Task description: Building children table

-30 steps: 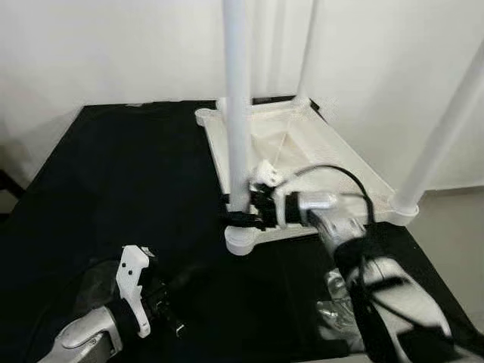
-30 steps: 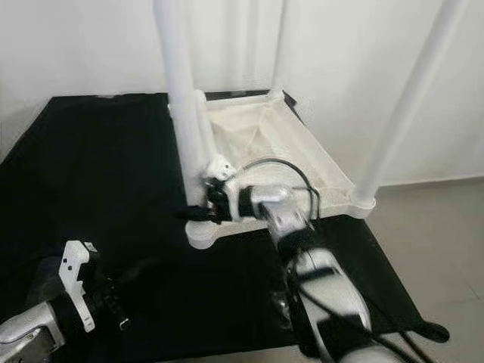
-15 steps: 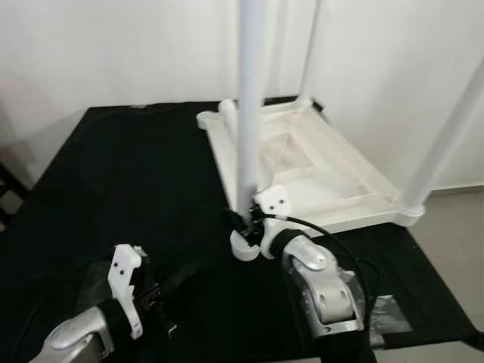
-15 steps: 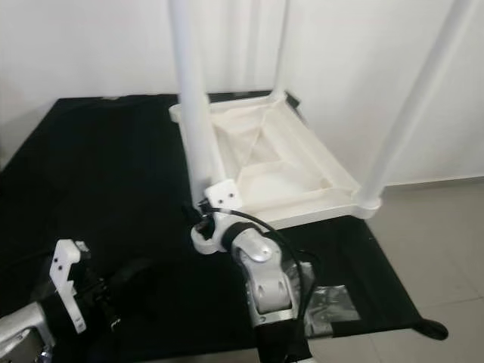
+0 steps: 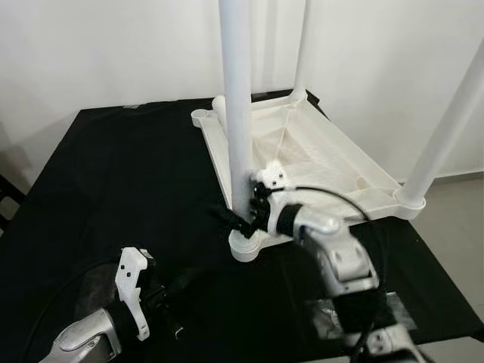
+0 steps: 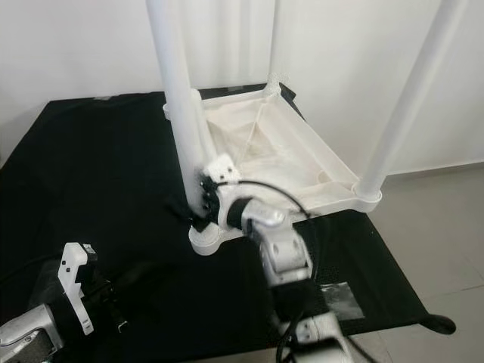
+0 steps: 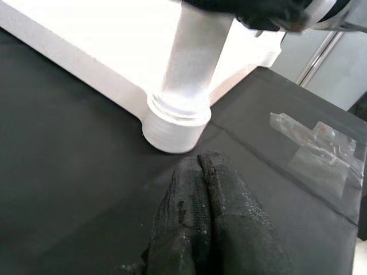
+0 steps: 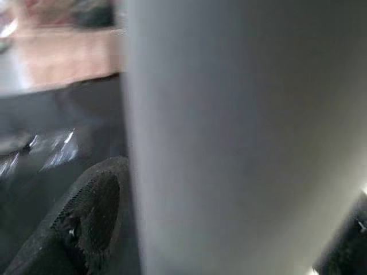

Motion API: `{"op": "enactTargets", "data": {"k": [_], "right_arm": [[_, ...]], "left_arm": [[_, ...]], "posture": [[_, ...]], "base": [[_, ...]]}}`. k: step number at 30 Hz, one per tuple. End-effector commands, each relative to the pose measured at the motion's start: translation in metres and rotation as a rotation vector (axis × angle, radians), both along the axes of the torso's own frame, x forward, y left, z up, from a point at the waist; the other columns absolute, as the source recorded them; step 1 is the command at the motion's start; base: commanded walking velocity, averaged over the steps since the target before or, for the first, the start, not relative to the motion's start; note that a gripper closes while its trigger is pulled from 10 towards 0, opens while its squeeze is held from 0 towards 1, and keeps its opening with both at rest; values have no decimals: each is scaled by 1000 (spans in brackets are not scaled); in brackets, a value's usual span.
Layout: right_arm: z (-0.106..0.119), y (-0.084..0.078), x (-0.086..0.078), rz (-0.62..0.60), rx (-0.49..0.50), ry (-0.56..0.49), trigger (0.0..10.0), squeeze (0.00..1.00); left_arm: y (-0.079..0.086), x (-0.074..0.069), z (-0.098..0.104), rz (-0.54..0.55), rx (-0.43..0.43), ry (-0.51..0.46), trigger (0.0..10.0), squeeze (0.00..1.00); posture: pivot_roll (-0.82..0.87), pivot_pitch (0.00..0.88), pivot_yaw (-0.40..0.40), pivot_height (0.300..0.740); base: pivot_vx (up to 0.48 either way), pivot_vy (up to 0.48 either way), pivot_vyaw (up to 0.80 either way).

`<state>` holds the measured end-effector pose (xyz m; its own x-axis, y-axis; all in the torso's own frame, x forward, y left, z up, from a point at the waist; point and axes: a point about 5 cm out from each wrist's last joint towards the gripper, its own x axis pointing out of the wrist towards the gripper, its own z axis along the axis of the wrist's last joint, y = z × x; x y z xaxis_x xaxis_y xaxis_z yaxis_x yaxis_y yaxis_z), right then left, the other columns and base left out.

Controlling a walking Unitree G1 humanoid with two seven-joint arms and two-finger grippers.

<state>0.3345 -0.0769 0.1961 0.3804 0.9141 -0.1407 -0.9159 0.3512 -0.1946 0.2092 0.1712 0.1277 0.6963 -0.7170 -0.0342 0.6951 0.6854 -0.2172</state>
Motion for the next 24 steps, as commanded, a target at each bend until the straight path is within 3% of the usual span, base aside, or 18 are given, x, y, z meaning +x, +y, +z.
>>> {"op": "enactTargets", "data": {"k": [1, 2, 3, 9, 10, 11, 12, 18, 24], "right_arm": [[-9, 2, 0, 108, -43, 24, 10000, 318], [-7, 1, 7, 131, -60, 36, 10000, 0], [-4, 0, 15, 147, -76, 44, 10000, 0], [1, 0, 24, 157, -89, 53, 10000, 0], [6, -1, 30, 143, -86, 60, 8627, 0], [6, -1, 30, 143, -86, 60, 8627, 0], [10, -3, 36, 192, -95, 106, 0, 0], [-2, -7, 34, 282, -168, 167, 0, 0], [-18, -11, 31, 256, -189, 169, 0, 0]], "left_arm": [[1, -1, -2, -5, 13, 16, 10000, 0], [1, 0, -3, -3, 13, 15, 10000, 0], [1, 1, -3, 0, 13, 15, 10000, 0], [1, 2, -4, 2, 14, 15, 10000, 0], [1, 2, -4, 2, 15, 16, 10000, 0], [1, 2, -4, 2, 15, 16, 10000, 0], [1, 2, -5, 0, 16, 19, 10000, 0], [1, 3, -5, -1, 16, 20, 10000, 0], [0, 2, -5, -3, 12, 19, 10000, 0]], "posture": [[27, 72, 25, 740], [32, 69, 24, 740], [33, 68, 25, 740], [35, 64, 27, 740], [40, 60, 31, 740], [40, 60, 31, 740], [42, 60, 33, 740], [41, 62, 34, 740], [40, 66, 30, 740]], "base": [[0, 0, 0], [0, 0, 0], [0, 0, 0], [0, 0, 0], [0, 0, 0], [0, 0, 0], [0, 0, 0], [0, 0, 0], [0, 0, 0]]}}
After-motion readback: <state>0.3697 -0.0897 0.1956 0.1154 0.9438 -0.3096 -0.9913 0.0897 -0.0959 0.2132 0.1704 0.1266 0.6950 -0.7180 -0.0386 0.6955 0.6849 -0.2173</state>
